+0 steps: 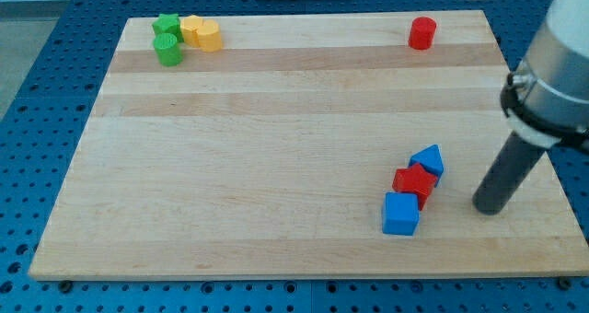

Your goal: Move the red star diagonally to the blue triangle

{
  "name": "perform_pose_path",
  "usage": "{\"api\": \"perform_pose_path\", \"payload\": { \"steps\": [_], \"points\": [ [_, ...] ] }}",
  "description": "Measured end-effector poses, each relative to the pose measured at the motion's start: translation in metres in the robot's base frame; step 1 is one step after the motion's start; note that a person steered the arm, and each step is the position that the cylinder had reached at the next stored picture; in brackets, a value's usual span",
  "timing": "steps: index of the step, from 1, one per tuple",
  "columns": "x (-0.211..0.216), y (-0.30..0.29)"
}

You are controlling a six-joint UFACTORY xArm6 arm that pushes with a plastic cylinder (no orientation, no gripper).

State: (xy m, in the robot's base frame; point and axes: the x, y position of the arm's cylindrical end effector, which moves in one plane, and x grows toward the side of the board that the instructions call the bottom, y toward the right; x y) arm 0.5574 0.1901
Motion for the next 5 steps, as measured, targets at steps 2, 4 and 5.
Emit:
{"api": "perform_pose_path", "payload": {
  "steps": [2, 4, 5],
  "points": [
    [0.005, -0.075],
    [0.000, -0.089],
    [-0.003, -0.082]
  ]
}}
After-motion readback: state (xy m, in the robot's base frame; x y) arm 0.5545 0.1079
